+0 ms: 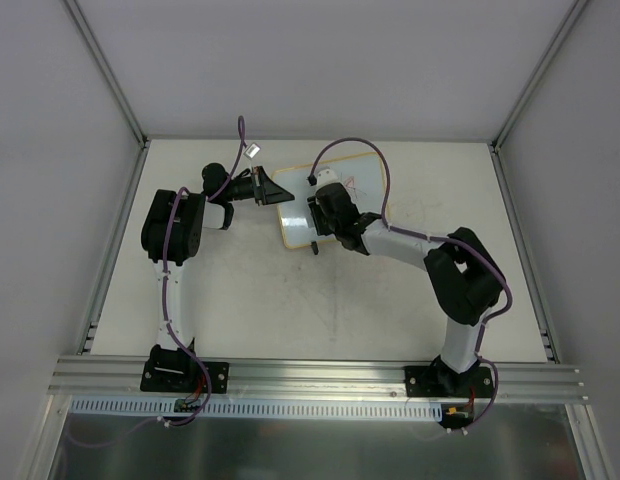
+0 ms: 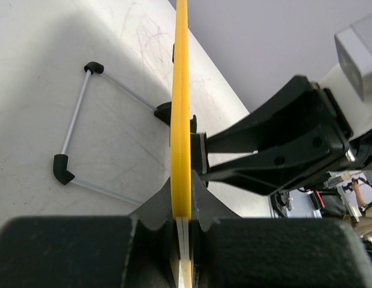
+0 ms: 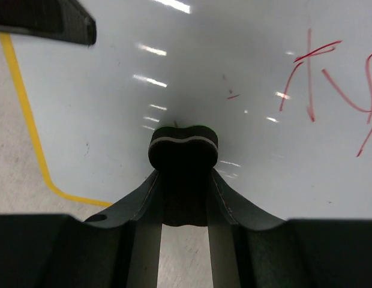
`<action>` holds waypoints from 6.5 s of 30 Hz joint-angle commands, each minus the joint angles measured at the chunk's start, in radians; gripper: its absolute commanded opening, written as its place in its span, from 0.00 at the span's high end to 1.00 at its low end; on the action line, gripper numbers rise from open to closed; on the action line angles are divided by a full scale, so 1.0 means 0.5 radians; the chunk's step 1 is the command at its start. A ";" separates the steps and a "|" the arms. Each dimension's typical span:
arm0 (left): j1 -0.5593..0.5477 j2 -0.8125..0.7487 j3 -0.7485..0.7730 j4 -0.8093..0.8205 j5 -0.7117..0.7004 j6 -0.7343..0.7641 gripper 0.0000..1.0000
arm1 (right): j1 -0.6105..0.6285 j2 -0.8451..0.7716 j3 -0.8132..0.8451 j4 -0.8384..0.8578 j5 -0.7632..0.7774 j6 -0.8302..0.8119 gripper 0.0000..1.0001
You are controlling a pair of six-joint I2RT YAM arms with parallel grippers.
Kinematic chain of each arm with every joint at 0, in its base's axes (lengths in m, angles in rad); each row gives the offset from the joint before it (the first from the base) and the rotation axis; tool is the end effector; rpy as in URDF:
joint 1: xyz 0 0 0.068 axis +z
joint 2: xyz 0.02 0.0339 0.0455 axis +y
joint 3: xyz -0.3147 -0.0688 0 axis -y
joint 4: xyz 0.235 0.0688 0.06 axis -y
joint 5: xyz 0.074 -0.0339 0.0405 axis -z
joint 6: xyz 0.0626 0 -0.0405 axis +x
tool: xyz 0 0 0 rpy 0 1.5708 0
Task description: Erase the whiteboard
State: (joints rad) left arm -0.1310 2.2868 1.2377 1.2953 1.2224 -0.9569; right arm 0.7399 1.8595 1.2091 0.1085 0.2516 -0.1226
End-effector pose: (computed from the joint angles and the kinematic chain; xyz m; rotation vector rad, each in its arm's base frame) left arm 0.4763 -0.1221 0.2003 0.5449 1.6494 -1.6322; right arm 0.3416 0.2907 0.2512 -0.7380 1.9614 0.1070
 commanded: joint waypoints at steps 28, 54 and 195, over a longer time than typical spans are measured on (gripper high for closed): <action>0.001 0.016 0.016 0.655 0.108 0.113 1.00 | -0.225 0.116 0.527 -0.355 -0.110 -0.040 1.00; 0.001 0.013 0.010 0.665 0.114 0.110 1.00 | -0.216 0.199 0.607 -0.497 -0.212 -0.086 1.00; 0.004 0.019 0.013 0.689 0.114 0.088 1.00 | -0.651 0.002 0.463 -0.628 -0.021 0.006 1.00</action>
State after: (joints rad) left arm -0.1303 2.2868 1.2377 1.2961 1.2160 -0.9607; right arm 0.4713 1.8801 1.4242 -0.1875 0.1402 -0.0956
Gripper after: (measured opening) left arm 0.033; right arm 0.332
